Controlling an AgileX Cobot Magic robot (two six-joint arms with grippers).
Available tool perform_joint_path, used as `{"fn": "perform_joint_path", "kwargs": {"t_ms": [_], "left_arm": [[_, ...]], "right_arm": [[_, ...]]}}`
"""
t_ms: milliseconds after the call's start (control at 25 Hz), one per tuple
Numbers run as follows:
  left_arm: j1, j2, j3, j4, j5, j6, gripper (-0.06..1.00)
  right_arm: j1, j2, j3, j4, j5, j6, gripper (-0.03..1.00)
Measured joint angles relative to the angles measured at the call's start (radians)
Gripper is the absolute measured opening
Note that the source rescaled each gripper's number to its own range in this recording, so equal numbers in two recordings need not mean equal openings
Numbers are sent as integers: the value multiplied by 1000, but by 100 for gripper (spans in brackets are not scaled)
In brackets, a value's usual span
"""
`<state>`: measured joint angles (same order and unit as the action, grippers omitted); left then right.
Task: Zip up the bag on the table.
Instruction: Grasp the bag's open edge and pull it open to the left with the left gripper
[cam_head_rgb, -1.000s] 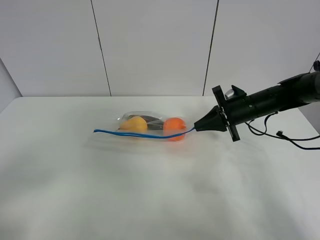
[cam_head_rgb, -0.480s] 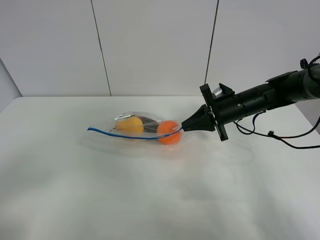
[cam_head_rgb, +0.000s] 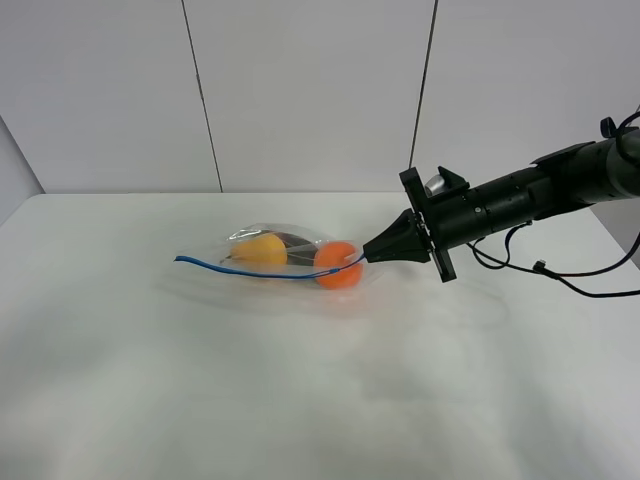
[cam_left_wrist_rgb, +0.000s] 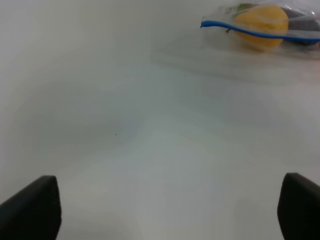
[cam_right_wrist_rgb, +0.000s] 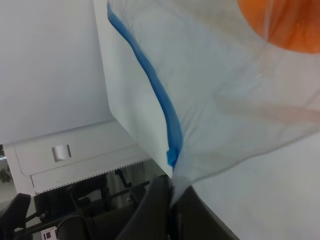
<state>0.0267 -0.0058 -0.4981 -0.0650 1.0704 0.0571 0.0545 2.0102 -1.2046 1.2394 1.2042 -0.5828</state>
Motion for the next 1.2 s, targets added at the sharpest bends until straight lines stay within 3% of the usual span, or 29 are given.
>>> {"fn": "perform_joint_path", "kwargs": {"t_ms": [320, 560, 640, 800, 1000, 1080, 1200], "left_arm": [[0, 58, -37, 0, -12, -13, 100], [0, 387, -267, 0, -64, -11, 100], [0, 506, -345, -1, -71, 39, 100], [0, 731, -464, -1, -114, 294, 100], [0, 909, -502, -23, -259, 807, 100], [0, 952, -502, -91, -346, 1003, 100], [0, 1010, -502, -282, -441, 1190, 100]], "right_arm": [[0, 0, 0, 0, 0, 0, 0], [0, 0, 0, 0, 0, 0, 0], [0, 0, 0, 0, 0, 0, 0], [0, 0, 0, 0, 0, 0, 0], [0, 0, 0, 0, 0, 0, 0], [0, 0, 0, 0, 0, 0, 0], [0, 0, 0, 0, 0, 0, 0]]}}
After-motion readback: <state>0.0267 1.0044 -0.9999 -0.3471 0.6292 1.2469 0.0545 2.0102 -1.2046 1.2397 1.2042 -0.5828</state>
